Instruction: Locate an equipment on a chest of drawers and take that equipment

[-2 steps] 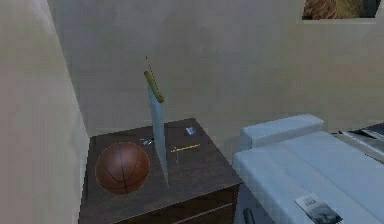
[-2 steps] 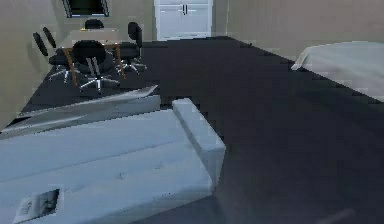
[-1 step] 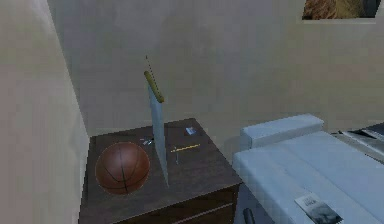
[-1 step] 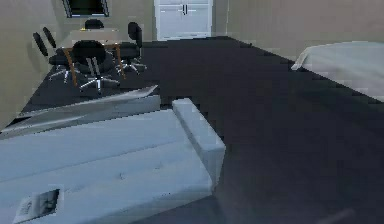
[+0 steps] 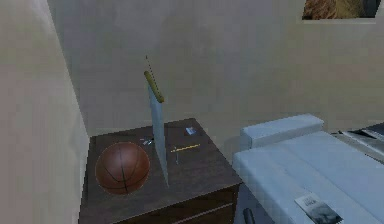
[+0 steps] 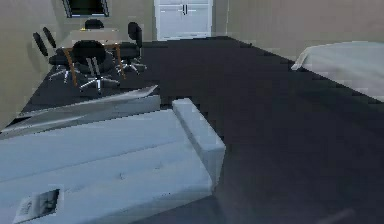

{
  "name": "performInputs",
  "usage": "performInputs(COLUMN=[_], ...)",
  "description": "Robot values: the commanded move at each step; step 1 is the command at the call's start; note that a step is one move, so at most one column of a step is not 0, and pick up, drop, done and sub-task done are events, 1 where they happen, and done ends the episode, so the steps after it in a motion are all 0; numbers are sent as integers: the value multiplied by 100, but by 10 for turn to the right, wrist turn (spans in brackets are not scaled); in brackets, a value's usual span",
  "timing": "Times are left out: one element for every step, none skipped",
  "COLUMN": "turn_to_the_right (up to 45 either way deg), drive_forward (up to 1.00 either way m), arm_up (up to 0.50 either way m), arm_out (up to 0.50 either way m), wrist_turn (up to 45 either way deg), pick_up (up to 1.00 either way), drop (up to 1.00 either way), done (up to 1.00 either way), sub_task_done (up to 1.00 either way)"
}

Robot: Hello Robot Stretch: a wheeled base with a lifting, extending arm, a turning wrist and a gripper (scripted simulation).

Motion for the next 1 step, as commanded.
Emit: performInputs(turn_to_the_right=[120], drive_forward=[0], arm_up=[0], arm_out=[0], wrist_turn=[0], pick_up=[0], drop=[0], done=[0], sub_task_done=[0])
